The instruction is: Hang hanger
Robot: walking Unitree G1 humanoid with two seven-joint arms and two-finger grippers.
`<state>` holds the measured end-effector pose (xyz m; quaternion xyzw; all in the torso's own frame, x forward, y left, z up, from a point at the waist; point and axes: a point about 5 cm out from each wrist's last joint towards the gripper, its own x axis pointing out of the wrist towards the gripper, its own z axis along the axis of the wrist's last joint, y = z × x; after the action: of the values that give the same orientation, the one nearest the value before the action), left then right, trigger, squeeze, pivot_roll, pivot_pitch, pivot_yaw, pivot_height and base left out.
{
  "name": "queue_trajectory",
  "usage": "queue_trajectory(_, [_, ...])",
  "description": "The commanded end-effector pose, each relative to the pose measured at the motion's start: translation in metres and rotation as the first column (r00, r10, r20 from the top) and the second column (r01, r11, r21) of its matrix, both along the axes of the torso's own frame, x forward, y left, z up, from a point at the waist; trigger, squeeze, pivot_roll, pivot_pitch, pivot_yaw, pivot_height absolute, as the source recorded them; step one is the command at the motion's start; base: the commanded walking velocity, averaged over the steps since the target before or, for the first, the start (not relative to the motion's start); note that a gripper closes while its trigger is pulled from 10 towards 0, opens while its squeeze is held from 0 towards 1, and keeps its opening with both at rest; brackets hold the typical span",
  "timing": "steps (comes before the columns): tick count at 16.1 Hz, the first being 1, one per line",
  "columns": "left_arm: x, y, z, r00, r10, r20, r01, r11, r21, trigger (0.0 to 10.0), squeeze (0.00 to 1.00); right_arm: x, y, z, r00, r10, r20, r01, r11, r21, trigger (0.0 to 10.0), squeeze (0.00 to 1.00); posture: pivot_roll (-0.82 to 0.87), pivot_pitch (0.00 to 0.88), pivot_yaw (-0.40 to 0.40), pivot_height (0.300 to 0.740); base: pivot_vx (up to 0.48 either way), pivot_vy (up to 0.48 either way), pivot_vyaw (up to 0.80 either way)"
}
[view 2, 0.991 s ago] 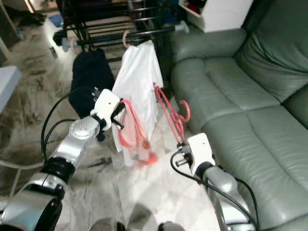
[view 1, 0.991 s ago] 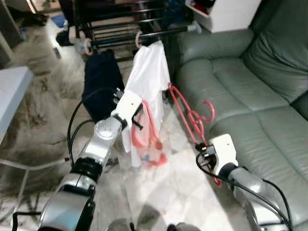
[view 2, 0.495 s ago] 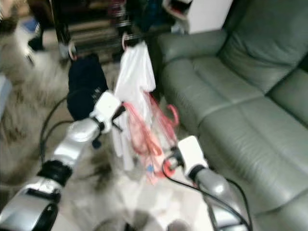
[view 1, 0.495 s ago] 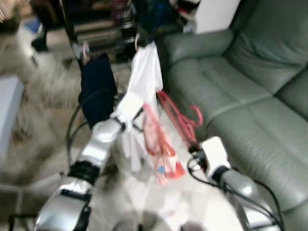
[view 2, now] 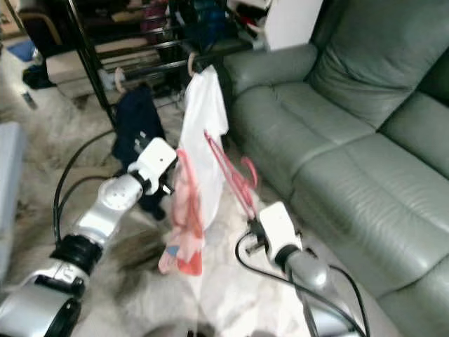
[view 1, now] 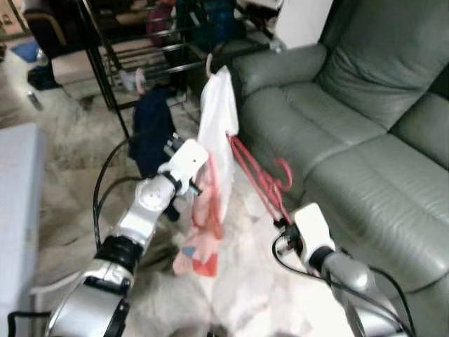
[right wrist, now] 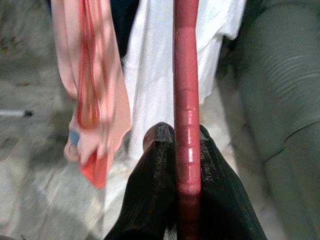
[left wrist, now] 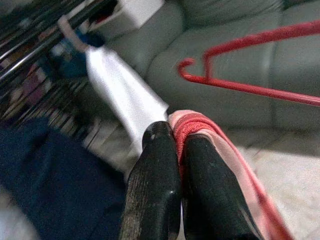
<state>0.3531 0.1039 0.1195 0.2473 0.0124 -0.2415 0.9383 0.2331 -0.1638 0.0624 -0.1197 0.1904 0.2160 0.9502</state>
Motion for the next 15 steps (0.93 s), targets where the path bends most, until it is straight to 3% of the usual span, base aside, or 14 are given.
queue_trajectory(1, [0.007, 0.000, 0.013, 0.999, 0.023, 0.047, -0.022, 1.000, -0.009, 10.0, 0.00, 0.003, -0.005, 0.007, 1.000, 0.014, 0.009, -0.013, 1.000, -0.023, 10.0, 0.00, -0.08, 0.026, 0.051, 0.740, 0.000, 0.000, 0.00])
queue_trajectory(6, [0.016, -0.002, 0.036, 0.997, -0.017, 0.079, 0.027, 0.990, -0.136, 10.0, 0.00, 0.003, -0.013, 0.012, 0.997, 0.074, -0.005, -0.074, 0.996, -0.056, 10.0, 0.00, -0.09, 0.029, 0.060, 0.740, 0.000, 0.000, 0.00])
queue_trajectory(11, [0.012, -0.006, 0.033, 0.996, -0.037, 0.083, 0.051, 0.984, -0.172, 10.0, 0.00, 0.000, -0.003, 0.008, 0.995, 0.097, -0.021, -0.098, 0.994, -0.047, 10.0, 0.00, -0.08, 0.026, 0.066, 0.740, 0.000, -0.386, 0.00])
queue_trajectory(15, [0.008, -0.007, 0.033, 0.995, -0.060, 0.074, 0.076, 0.969, -0.236, 10.0, 0.00, 0.002, -0.004, 0.009, 0.996, 0.089, -0.013, -0.089, 0.995, -0.044, 10.0, 0.00, -0.07, 0.025, 0.071, 0.740, 0.000, 0.000, 0.00])
